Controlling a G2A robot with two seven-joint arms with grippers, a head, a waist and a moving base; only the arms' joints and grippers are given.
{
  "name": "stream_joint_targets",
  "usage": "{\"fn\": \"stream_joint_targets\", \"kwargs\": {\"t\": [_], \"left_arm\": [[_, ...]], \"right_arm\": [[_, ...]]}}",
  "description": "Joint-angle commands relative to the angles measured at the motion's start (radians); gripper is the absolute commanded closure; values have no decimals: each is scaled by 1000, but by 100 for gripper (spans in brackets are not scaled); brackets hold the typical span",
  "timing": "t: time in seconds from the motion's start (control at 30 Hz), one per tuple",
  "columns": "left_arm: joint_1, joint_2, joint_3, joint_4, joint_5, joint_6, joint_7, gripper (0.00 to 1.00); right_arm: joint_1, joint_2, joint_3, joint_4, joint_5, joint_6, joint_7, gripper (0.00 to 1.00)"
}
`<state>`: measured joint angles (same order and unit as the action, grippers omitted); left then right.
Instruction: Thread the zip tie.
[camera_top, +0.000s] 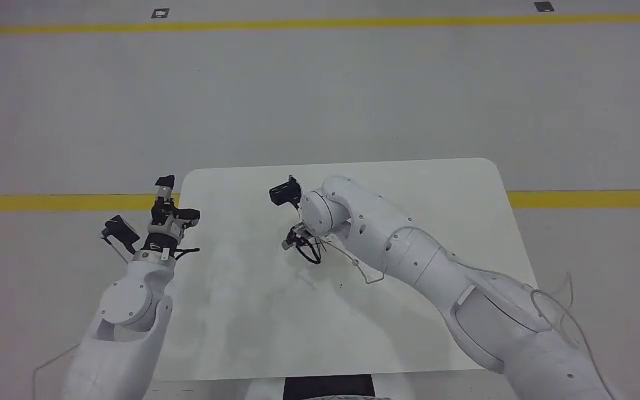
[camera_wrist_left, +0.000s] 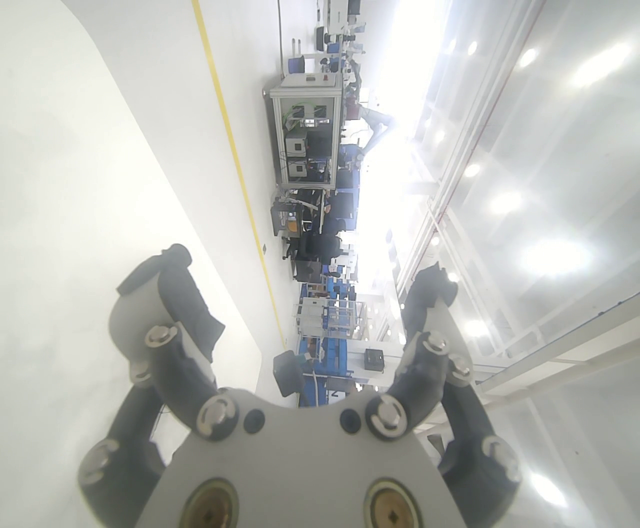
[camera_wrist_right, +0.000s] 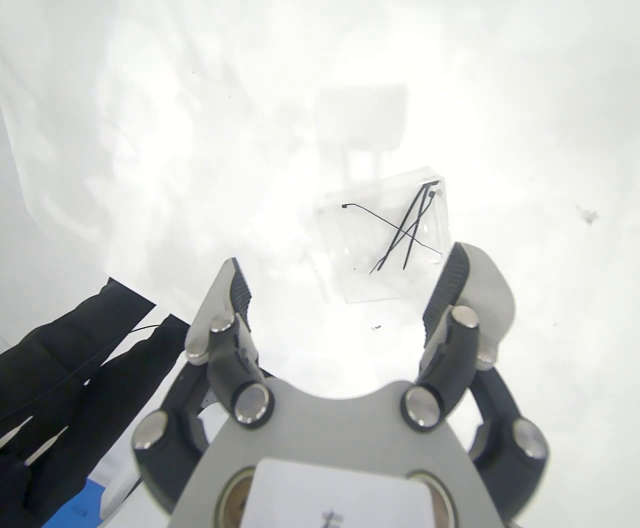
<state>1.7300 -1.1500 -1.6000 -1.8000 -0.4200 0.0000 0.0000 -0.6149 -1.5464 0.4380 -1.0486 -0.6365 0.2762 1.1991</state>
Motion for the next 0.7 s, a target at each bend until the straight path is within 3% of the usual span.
{"fn": "stream_joint_targets", "kwargs": {"t": [0.0, 0.33, 0.67], "left_arm": [[0, 0, 0, 0, 0, 0, 0, 0], [0, 0, 0, 0, 0, 0, 0, 0], [0, 0, 0, 0, 0, 0, 0, 0]], "right_arm": [[-5, 2, 0, -4, -24, 9, 4, 76], [-38, 0, -15, -6, -122, 28, 16, 84], [-65, -21, -39, 27, -200, 40, 6, 84]]}}
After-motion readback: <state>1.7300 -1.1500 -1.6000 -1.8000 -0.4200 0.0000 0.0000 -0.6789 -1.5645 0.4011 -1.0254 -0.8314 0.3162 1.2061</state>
